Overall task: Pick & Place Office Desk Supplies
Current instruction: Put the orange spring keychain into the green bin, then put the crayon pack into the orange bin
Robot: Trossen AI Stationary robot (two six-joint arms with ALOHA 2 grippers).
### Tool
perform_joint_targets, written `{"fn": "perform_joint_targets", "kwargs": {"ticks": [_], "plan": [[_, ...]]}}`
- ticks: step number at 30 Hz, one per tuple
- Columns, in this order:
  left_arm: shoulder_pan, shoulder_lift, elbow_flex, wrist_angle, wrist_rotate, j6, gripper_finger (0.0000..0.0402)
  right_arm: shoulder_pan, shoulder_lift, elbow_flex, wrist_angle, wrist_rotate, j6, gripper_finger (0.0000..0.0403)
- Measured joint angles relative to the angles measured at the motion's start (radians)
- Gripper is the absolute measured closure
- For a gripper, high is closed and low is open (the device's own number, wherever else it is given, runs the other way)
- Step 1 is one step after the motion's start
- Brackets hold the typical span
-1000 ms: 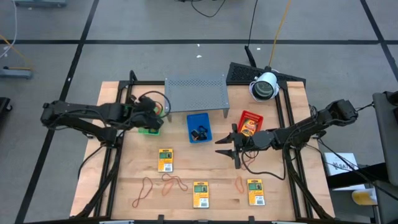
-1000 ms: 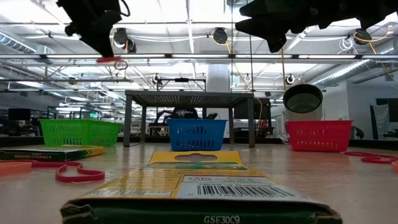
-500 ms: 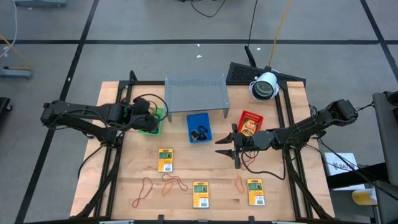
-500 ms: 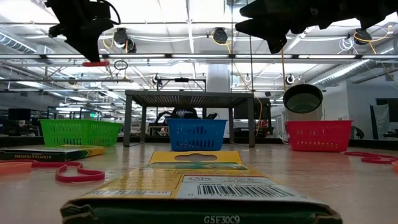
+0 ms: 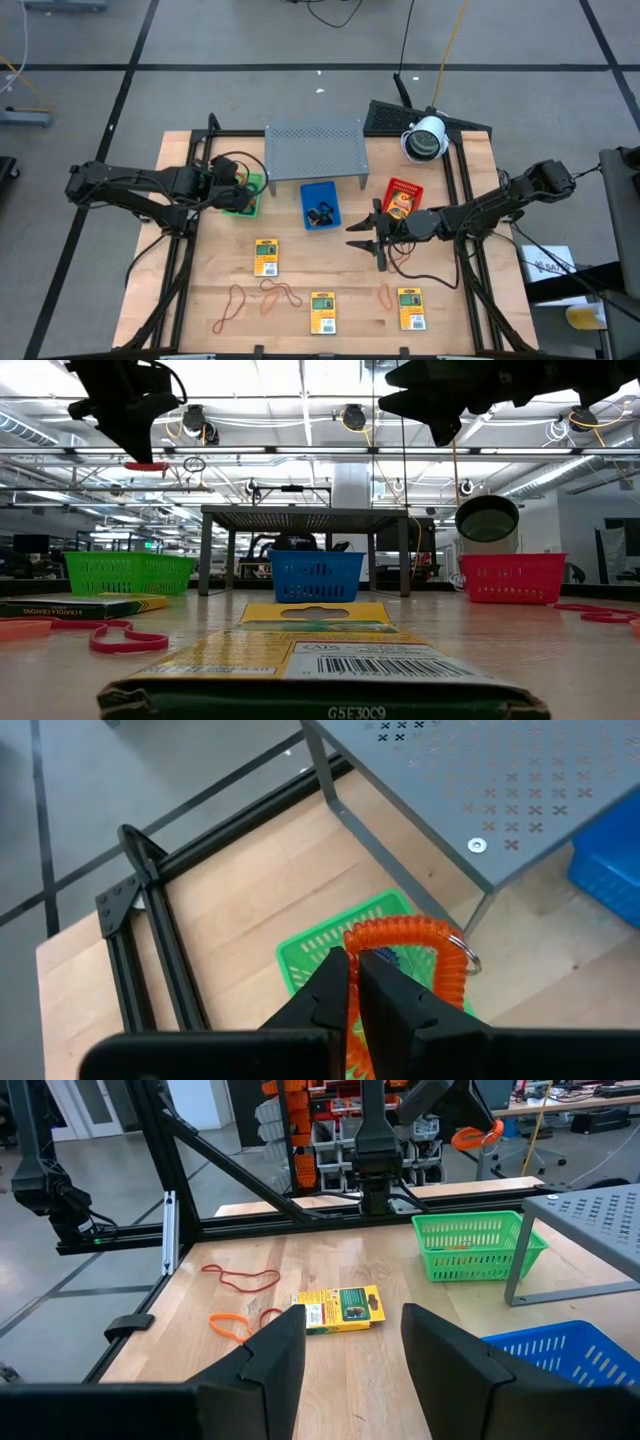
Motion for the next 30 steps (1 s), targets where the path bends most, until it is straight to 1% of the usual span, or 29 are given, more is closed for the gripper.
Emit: {"fn": "perform_joint_targets", "kwargs": {"ticks": [5, 8, 17, 20, 23, 24, 26, 30], "plan": [[0.000, 0.000, 0.000, 0.000, 0.031, 0.017, 0.0379, 0.000, 0.000, 0.000, 0.000, 0.000, 0.000, 0.0248], [0.000, 0.000, 0.000, 0.001, 0.043, 0.016, 0.0368, 0.000, 0.000, 0.000, 0.000, 0.000, 0.000, 0.0248], [0.000, 0.000, 0.000, 0.002, 0.039, 0.003, 0.0274, 0.000, 0.000, 0.000, 0.000, -0.001, 0.000, 0.0248], [0.000, 0.000, 0.000, 0.003, 0.038, 0.002, 0.0253, 0.000, 0.000, 0.000, 0.000, -0.001, 0.000, 0.0248], [0.000, 0.000, 0.000, 0.004, 0.042, 0.025, 0.0240, 0.000, 0.000, 0.000, 0.000, -0.001, 0.000, 0.0248], [0.000, 0.000, 0.000, 0.006, 0.052, 0.042, 0.0238, 0.000, 0.000, 0.000, 0.000, -0.001, 0.000, 0.0248], [-0.003, 0.000, 0.000, 0.020, 0.113, 0.096, 0.0237, 0.000, 0.000, 0.000, 0.000, -0.001, 0.000, 0.0248], [-0.037, 0.000, 0.000, 0.134, 0.301, 0.249, 0.0244, 0.000, 0.000, 0.000, 0.000, -0.001, 0.000, 0.0248]]}}
